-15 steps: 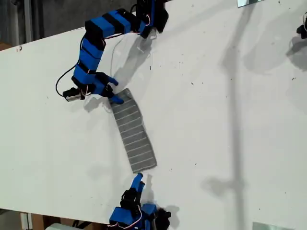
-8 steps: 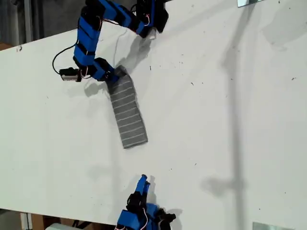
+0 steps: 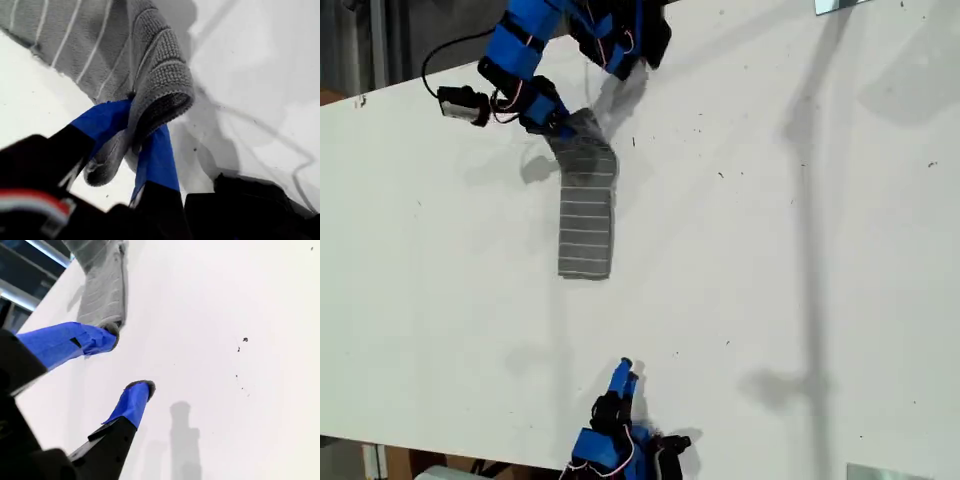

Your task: Grasp corners of a square towel and fold twice.

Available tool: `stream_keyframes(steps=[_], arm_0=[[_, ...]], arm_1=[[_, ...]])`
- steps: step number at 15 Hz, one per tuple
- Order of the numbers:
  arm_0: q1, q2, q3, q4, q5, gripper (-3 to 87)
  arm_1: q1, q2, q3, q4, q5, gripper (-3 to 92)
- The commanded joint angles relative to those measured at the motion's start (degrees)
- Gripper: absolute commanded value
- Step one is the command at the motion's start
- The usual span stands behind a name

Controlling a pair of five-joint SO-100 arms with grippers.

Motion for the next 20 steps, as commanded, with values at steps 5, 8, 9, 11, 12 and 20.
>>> stream_keyframes(steps=[5,8,9,11,12,20], arm_0=[[-5.27,-0.44,8.44,-6.33,0.88,18.8],[-5.98,0.00,8.44,-6.42,1.32,18.7],[-6.15,0.09,8.44,-6.42,1.32,18.7],[-6.15,0.00,8.44,-6.42,1.32,18.7],[-6.15,0.00,8.44,-6.42,1.32,18.7],[-6.50,0.09,8.44,-6.33,2.20,18.7]], arm_1=[[-11.69,-32.61,-54.67,7.56,-4.31,-0.1],[-13.62,-39.73,-61.70,-0.18,-9.58,-0.1],[-14.85,-40.87,-61.70,-4.22,-10.55,-0.1],[-16.44,-44.74,-63.81,-7.65,-11.60,-0.1],[-16.70,-46.58,-64.95,-8.00,-11.87,-0.1],[-15.29,-43.15,-66.09,-10.63,-13.45,35.0]])
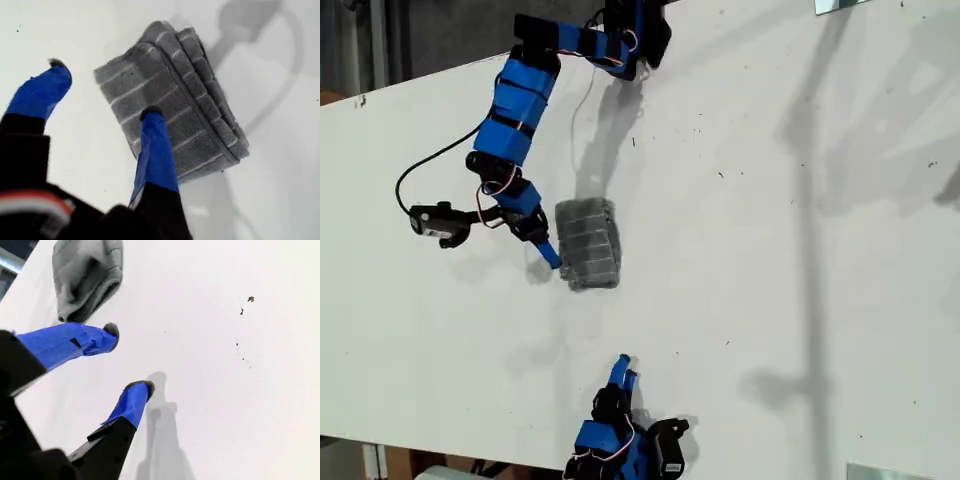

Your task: Grasp corners of a square towel and fold twice.

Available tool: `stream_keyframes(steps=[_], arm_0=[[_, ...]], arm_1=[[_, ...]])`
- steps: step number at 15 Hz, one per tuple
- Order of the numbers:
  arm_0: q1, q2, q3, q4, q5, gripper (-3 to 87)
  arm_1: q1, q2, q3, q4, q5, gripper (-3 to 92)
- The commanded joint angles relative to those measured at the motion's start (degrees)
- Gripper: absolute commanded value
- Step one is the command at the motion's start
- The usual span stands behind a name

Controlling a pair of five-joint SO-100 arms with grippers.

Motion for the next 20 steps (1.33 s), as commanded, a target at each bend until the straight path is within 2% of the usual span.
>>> stream_keyframes(steps=[1,3,4,5,6,7,8,9,10,11,13,14,16,17,18,20], arm_0=[[-0.09,0.26,0.35,-0.62,0.44,18.7],[0.00,0.26,0.35,-0.62,0.62,18.7],[0.18,0.26,0.35,-0.62,0.62,18.7],[0.26,0.26,0.26,-0.62,0.70,18.7],[-0.09,0.26,0.26,-0.62,0.88,18.7],[-0.88,0.18,0.26,-0.53,0.88,18.7],[-1.67,0.26,0.18,-0.44,2.02,18.6],[-0.70,0.35,0.35,-0.79,4.13,18.6],[0.00,0.35,0.44,-0.88,9.32,18.6],[0.00,0.35,0.70,-1.41,16.52,18.6],[0.44,0.35,0.79,-1.49,21.80,17.9],[0.26,0.44,0.88,-1.67,26.63,17.6],[0.18,0.44,0.88,-1.67,26.19,17.3],[0.18,0.44,0.88,-1.67,26.19,17.3],[0.18,0.44,0.88,-1.67,26.19,17.3],[0.18,0.44,0.88,-1.67,26.19,17.3]], arm_1=[[2.02,8.88,-1.67,1.76,-0.97,35.1],[3.78,21.80,13.10,1.32,-0.35,34.8],[4.13,31.73,25.93,-0.35,0.18,40.7],[3.69,42.71,39.81,-1.93,2.20,42.0],[2.37,54.40,53.53,-3.43,5.19,35.7],[0.62,65.57,66.09,-4.92,9.32,22.1],[-1.67,75.59,79.54,-8.00,14.24,13.3],[-3.16,84.02,89.91,-8.88,18.90,12.4],[-5.01,91.85,95.36,-6.33,23.03,12.4],[-6.42,100.63,97.91,-1.85,25.93,12.4],[-3.16,115.05,98.70,15.12,32.52,12.3],[-3.69,115.58,98.26,16.08,32.34,12.5],[-3.96,115.58,98.44,16.35,37.27,12.3],[-3.25,115.58,97.91,17.58,43.86,12.3],[-3.08,115.58,98.61,17.31,46.32,8.0],[-3.87,115.58,98.70,17.14,46.32,8.3]])
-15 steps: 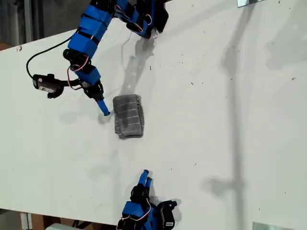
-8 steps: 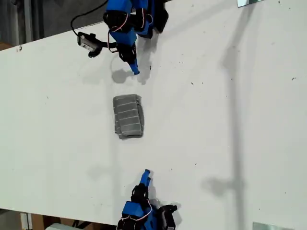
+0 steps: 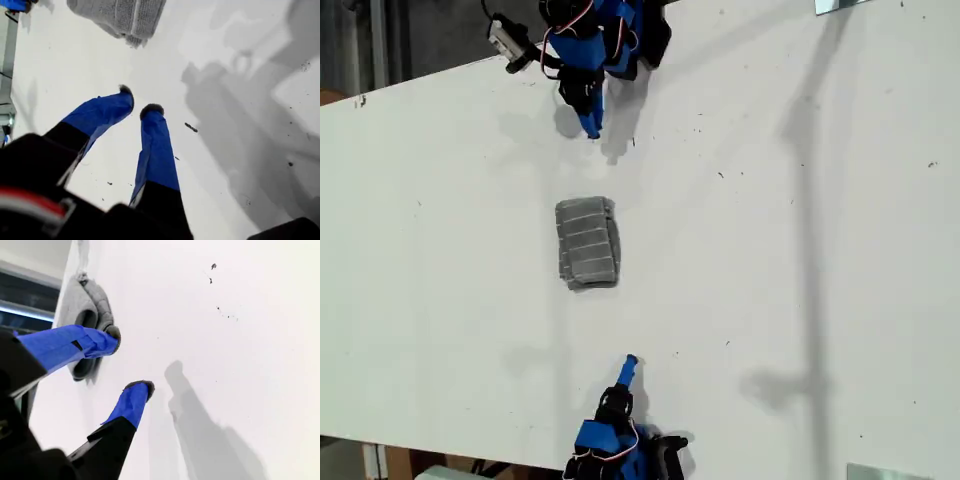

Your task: Grasp corners of a square towel and fold twice.

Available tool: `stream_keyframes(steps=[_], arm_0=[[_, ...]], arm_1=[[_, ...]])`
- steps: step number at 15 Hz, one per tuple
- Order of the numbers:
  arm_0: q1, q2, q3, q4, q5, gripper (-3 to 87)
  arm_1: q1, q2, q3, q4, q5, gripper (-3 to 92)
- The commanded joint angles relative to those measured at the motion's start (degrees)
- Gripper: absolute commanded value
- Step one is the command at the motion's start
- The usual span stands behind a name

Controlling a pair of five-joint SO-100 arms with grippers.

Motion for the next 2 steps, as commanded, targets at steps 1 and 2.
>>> stream_keyframes(steps=[1,2], arm_0=[[0.00,0.44,0.26,-0.70,0.44,17.3],[0.00,0.44,0.26,-0.70,0.44,17.3]], arm_1=[[-0.44,0.26,-0.62,0.97,0.79,8.3],[-0.53,0.26,-0.62,0.97,0.79,8.3]])
